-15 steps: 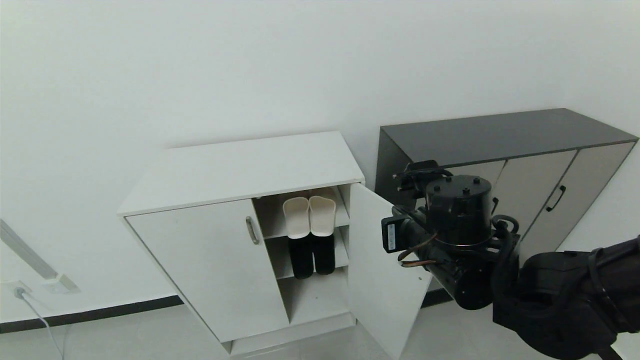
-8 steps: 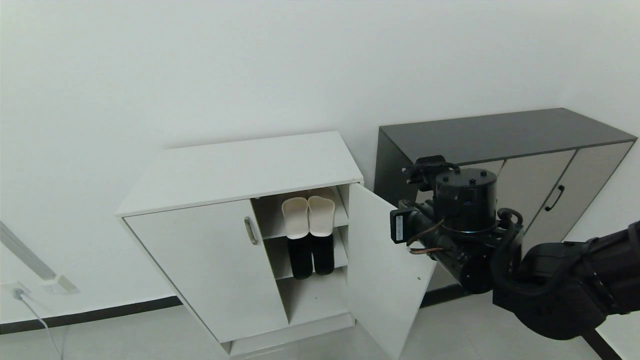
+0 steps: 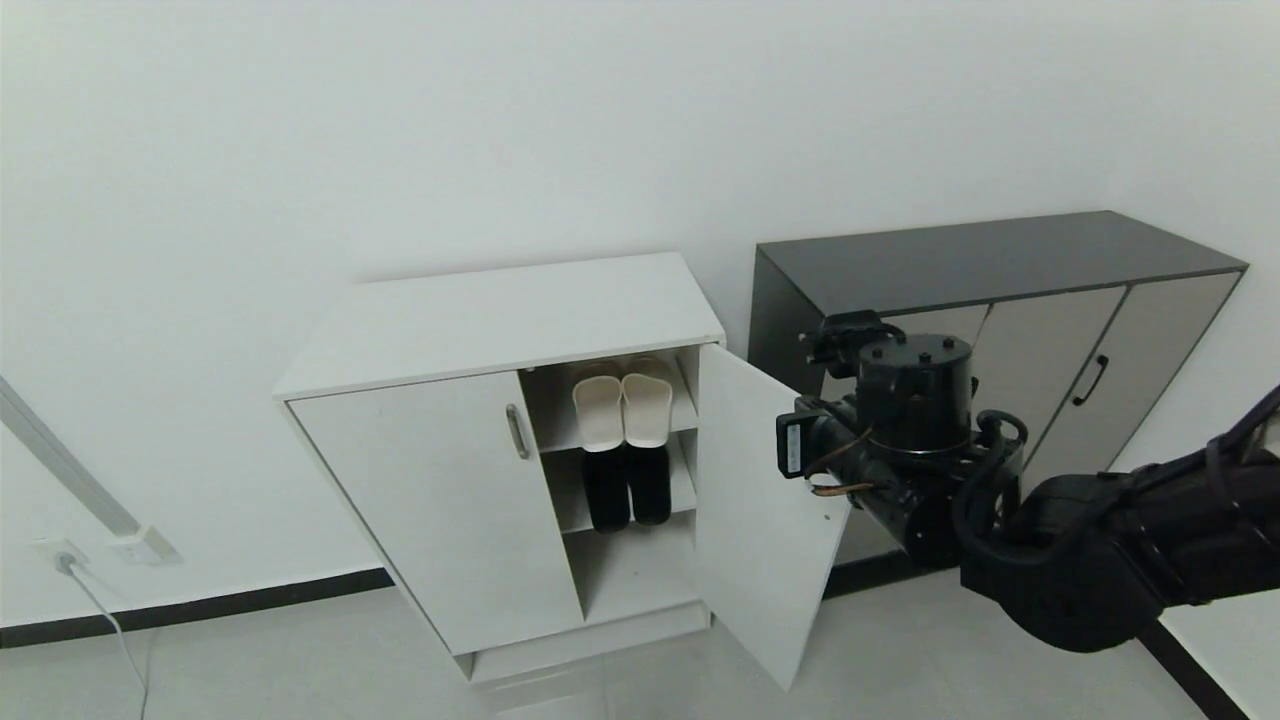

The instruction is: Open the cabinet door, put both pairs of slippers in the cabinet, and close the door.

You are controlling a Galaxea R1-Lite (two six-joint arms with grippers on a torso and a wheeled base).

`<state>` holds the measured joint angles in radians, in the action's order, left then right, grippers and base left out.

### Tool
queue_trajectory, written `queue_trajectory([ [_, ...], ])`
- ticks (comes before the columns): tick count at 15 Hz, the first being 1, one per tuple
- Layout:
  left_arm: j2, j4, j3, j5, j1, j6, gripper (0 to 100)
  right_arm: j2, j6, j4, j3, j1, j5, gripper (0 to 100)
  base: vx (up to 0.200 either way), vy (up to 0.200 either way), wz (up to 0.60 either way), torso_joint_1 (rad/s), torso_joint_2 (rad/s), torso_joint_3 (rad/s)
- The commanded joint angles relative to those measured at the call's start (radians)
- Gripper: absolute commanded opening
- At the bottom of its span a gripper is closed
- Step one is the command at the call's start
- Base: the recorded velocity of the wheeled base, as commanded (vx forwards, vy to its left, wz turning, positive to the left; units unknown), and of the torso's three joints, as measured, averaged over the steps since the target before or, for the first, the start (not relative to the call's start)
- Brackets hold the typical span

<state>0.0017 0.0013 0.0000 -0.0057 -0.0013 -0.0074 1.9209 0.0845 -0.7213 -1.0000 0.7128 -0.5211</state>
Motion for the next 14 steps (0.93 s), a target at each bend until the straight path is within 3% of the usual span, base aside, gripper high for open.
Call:
queue_trajectory([
  [1, 0.0, 0.0, 0.0, 0.0, 0.0, -0.002, 0, 0.032, 0.001, 0.003, -0.034, -0.036, 0.015, 0, 0.0, 0.0, 0.0, 0.0, 0.0, 0.0],
  [9, 0.0, 0.0, 0.0, 0.0, 0.0, 0.0, 0, 0.179, 0.018, 0.01, -0.18, -0.219, 0.13, 0, 0.0, 0.0, 0.0, 0.0, 0.0, 0.0],
  [14, 0.0, 0.0, 0.0, 0.0, 0.0, 0.0, 0, 0.224, 0.032, 0.025, -0.203, -0.24, 0.156, 0, 0.0, 0.0, 0.0, 0.0, 0.0, 0.0],
])
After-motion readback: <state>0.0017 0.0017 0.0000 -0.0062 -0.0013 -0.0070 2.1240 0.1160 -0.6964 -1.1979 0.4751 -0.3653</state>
